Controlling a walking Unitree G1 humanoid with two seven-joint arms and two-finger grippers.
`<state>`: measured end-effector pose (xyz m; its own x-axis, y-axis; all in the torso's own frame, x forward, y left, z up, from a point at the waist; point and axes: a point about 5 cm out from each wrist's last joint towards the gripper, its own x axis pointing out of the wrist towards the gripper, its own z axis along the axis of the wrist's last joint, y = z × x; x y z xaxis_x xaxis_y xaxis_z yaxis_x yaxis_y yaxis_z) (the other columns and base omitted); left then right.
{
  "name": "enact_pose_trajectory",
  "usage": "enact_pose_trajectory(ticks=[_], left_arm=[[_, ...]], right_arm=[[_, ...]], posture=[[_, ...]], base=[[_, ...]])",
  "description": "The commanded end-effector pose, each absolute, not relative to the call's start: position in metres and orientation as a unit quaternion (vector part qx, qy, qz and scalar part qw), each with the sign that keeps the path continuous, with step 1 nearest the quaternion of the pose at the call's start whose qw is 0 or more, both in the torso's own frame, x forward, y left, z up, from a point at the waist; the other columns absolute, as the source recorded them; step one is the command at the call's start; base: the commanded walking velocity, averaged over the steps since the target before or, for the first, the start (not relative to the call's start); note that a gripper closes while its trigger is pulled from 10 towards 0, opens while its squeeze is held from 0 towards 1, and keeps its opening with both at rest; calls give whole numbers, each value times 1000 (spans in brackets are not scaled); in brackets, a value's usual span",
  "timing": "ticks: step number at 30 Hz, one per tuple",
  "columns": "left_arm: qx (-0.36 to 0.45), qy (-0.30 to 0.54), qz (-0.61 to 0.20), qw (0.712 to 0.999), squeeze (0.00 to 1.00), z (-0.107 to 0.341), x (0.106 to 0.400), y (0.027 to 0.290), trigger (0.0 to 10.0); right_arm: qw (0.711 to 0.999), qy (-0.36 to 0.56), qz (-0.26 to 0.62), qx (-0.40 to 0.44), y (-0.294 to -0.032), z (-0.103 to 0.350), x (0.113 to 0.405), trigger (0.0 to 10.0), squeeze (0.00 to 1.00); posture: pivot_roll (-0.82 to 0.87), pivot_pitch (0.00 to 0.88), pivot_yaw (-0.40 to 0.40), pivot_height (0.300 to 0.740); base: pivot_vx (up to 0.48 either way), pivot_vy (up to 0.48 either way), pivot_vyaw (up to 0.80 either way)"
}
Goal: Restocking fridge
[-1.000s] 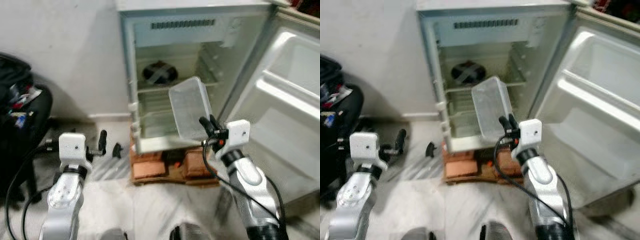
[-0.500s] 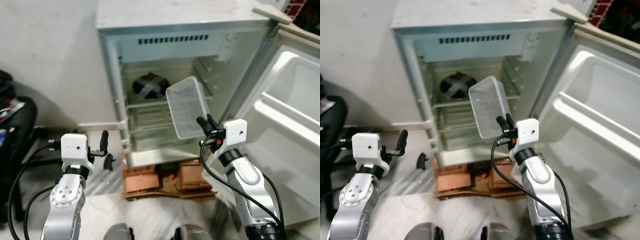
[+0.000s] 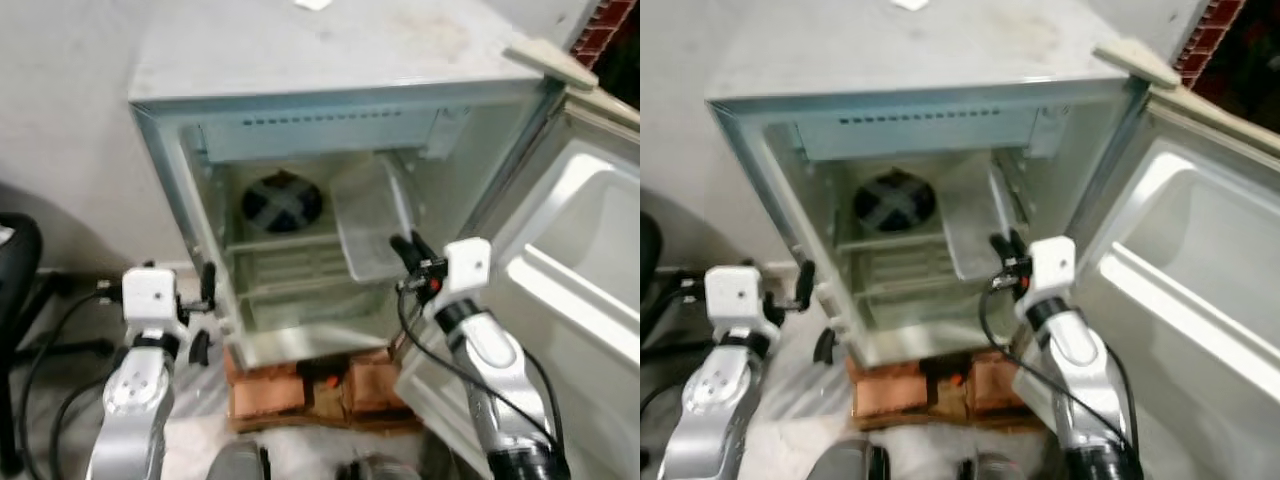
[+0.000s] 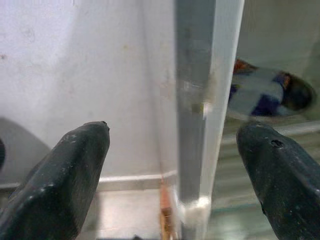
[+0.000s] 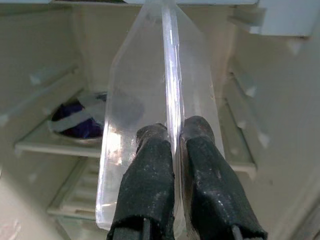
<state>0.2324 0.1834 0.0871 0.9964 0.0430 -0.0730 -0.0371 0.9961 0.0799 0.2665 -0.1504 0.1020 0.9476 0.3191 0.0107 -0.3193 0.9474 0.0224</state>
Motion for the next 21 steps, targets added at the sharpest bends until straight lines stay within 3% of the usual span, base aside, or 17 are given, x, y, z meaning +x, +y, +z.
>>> enact_pose_trajectory(ticks=[1, 12, 21], left_arm=[[42, 37, 22, 998, 0, 88, 232, 180, 10000], [22, 66, 1, 998, 0, 83, 224, 177, 10000], [31, 98, -55, 993, 0, 76, 215, 167, 10000]], right_arm=[[988, -2, 151, 5, -159, 101, 265, 10000, 0], [989, 5, 150, 7, -156, 98, 269, 10000, 0], [995, 30, 93, 18, -160, 93, 285, 10000, 0]], posture=[[61, 73, -35, 740], [80, 77, -36, 740], [104, 95, -41, 740]], base=[[0, 0, 0], [0, 0, 691], [0, 0, 0]])
